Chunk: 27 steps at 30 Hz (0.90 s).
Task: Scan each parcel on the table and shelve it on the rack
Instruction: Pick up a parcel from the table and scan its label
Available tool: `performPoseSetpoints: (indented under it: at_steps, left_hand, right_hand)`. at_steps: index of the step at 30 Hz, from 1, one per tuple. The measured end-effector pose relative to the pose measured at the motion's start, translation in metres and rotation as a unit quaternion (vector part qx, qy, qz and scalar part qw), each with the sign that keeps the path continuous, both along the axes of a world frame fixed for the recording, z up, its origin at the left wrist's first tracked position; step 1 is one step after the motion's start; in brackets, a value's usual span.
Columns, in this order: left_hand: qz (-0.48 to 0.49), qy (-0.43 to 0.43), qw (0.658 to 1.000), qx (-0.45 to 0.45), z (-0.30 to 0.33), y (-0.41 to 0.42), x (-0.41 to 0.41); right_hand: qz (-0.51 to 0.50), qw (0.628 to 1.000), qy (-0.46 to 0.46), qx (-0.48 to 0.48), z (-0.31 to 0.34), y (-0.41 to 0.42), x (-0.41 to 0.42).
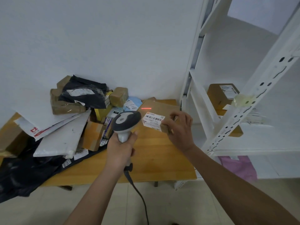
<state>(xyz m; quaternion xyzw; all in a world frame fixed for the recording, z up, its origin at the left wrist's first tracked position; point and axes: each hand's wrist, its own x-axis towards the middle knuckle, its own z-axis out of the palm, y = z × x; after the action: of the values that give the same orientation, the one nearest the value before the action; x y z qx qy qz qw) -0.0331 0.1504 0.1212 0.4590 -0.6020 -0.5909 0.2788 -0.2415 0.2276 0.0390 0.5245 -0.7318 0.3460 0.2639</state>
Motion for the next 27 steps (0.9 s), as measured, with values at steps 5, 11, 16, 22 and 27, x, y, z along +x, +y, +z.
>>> performPoseSetpoints:
  at_steps: [5, 11, 16, 22, 27]
  left_hand:
    - [0.076, 0.031, 0.997, 0.013, -0.006, -0.011, -0.009]
    - [0.074, 0.044, 0.995, 0.060, -0.007, -0.005, -0.020]
    - [0.062, 0.033, 0.996, 0.054, -0.012, 0.001, -0.025]
    - [0.048, 0.027, 0.998, 0.038, -0.010, 0.000, -0.024]
    - [0.021, -0.001, 0.999, 0.026, -0.003, 0.007, -0.017]
  right_hand:
    - [0.095, 0.992, -0.079, -0.012, -0.001, 0.007, 0.010]
    - [0.120, 0.972, -0.201, 0.019, 0.002, 0.015, 0.012]
    - [0.172, 0.860, -0.462, 0.133, 0.030, 0.020, 0.013]
    - [0.074, 0.699, -0.705, 0.098, 0.043, 0.012, -0.006]
    - [0.014, 0.621, -0.781, 0.058, 0.038, 0.003, -0.019]
